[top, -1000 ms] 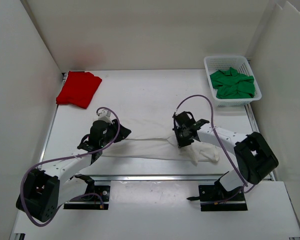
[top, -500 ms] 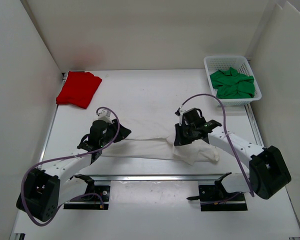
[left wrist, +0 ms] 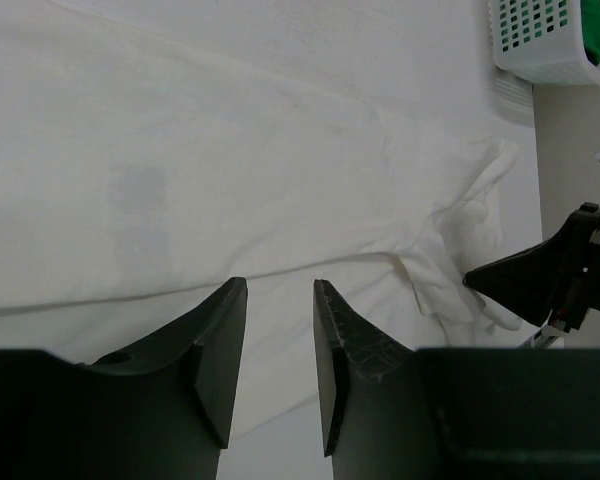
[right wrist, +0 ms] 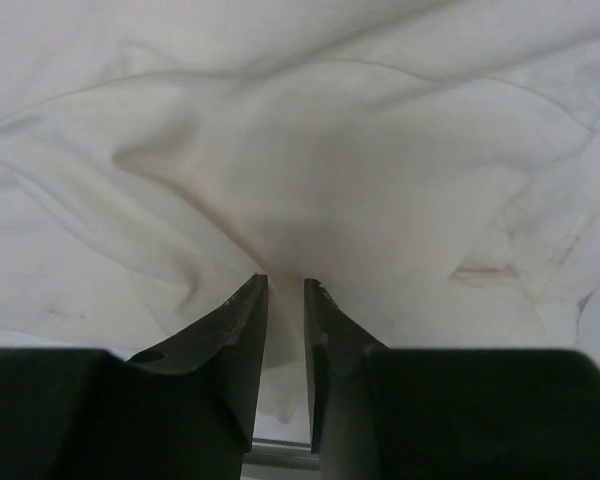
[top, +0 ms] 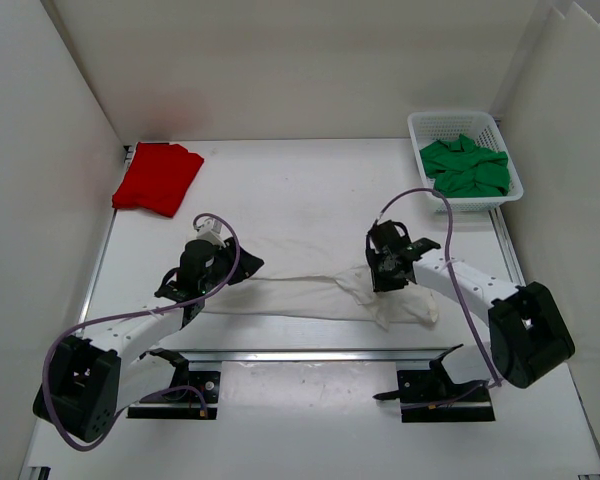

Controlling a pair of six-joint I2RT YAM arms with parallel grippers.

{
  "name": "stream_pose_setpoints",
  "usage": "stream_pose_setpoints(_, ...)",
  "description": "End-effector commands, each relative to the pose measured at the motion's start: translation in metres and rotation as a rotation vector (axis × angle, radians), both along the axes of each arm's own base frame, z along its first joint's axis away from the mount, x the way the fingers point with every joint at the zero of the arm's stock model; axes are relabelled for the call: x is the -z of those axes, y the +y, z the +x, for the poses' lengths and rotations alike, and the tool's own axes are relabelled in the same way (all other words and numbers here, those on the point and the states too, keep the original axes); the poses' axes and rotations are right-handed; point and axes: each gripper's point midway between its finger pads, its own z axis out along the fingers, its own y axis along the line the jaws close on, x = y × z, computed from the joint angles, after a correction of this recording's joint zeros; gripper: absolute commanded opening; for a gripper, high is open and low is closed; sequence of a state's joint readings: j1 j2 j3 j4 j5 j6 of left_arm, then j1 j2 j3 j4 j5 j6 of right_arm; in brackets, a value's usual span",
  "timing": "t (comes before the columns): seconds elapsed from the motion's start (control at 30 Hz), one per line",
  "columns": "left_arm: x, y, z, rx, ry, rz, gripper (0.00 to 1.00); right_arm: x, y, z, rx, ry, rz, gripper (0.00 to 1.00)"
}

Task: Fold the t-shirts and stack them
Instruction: Fold the other side of the tshirt into a rectangle

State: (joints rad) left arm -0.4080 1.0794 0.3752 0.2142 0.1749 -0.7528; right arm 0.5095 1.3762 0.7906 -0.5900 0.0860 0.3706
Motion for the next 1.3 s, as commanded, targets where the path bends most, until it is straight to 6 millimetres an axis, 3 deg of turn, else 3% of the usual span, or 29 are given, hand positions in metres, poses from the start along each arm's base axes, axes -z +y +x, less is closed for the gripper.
stream_pose_setpoints(0.0,-0.013,-0.004,0.004,0.010,-0.037,-0.024,0.44,-0.043,0.007,0.015,-0.004,-0.168,-0.018,0.20)
stream_pose_setpoints(0.07,-0.011,-0.002,0.002,0.010,-0.031,-0.023,0.44,-0.068,0.037,0.007,-0.095,-0.230,0.096,0.16)
stream_pose_setpoints(0.17,-0.009,0.002,0.003,-0.004,-0.027,-0.017,0.44,-0.080,0.076,-0.013,-0.232,-0.221,0.241,0.07)
stream_pose_setpoints(0.2,-0.010,-0.001,0.003,0.003,-0.032,-0.017,0.44,-0.073,0.091,-0.025,-0.290,-0.174,0.292,0.04)
stream_pose_setpoints(0.33,-0.008,-0.002,0.002,0.012,-0.028,-0.013,0.44,-0.047,0.099,-0.034,-0.317,-0.095,0.314,0.00)
stream_pose_setpoints(0.47,-0.008,-0.002,0.001,0.011,-0.027,-0.020,0.44,-0.017,0.087,-0.027,-0.297,-0.056,0.234,0.04)
stream_pose_setpoints(0.63,-0.006,-0.001,0.000,0.014,-0.025,-0.016,0.44,-0.007,0.062,-0.005,-0.220,-0.089,0.162,0.17)
stream_pose_setpoints(0.83,-0.005,0.002,0.001,0.001,-0.023,-0.024,0.43,0.007,0.051,-0.012,-0.204,-0.035,0.097,0.23)
stream_pose_setpoints(1.13,-0.005,0.000,0.000,0.007,-0.024,-0.025,0.44,0.020,0.047,-0.017,-0.204,-0.001,0.049,0.23)
stream_pose_setpoints(1.27,-0.002,-0.002,-0.003,0.016,-0.016,-0.026,0.43,0.008,0.052,-0.010,-0.200,-0.046,0.070,0.09)
